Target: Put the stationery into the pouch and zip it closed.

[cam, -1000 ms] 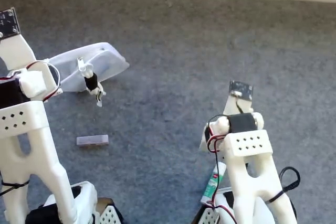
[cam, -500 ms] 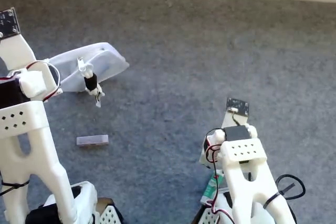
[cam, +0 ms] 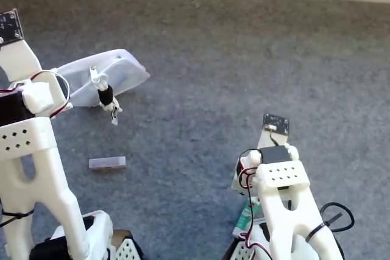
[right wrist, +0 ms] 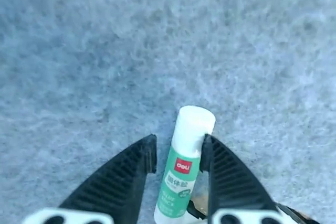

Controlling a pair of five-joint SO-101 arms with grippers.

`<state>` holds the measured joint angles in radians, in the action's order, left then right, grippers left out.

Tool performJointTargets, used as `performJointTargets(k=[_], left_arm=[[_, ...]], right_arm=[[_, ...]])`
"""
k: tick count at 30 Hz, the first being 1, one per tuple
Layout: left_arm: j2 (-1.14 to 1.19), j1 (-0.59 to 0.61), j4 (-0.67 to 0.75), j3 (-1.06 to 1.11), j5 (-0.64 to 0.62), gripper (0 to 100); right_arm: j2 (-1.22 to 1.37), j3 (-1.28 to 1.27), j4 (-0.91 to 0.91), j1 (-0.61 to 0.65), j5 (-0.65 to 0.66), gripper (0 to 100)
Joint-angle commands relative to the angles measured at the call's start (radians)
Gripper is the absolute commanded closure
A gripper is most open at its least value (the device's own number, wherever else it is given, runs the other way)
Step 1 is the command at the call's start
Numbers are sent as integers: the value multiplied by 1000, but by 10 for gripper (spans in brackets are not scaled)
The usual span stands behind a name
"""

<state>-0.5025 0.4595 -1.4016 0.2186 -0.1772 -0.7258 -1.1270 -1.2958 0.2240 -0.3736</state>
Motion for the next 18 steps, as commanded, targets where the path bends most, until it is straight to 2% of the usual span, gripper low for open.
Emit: performJointTargets(k=[1,10,13,18], left_arm=[[-10,21,18,4,6,990],[-10,21,18,4,6,990],[-10,21,18,4,6,990],[-10,21,18,4,6,990]], right_arm=[[105,1,24,-7,-2,868],[433,102,27,-8,0,892],[460,136,27,-8,0,995],[432,145,18,-8,0,995]])
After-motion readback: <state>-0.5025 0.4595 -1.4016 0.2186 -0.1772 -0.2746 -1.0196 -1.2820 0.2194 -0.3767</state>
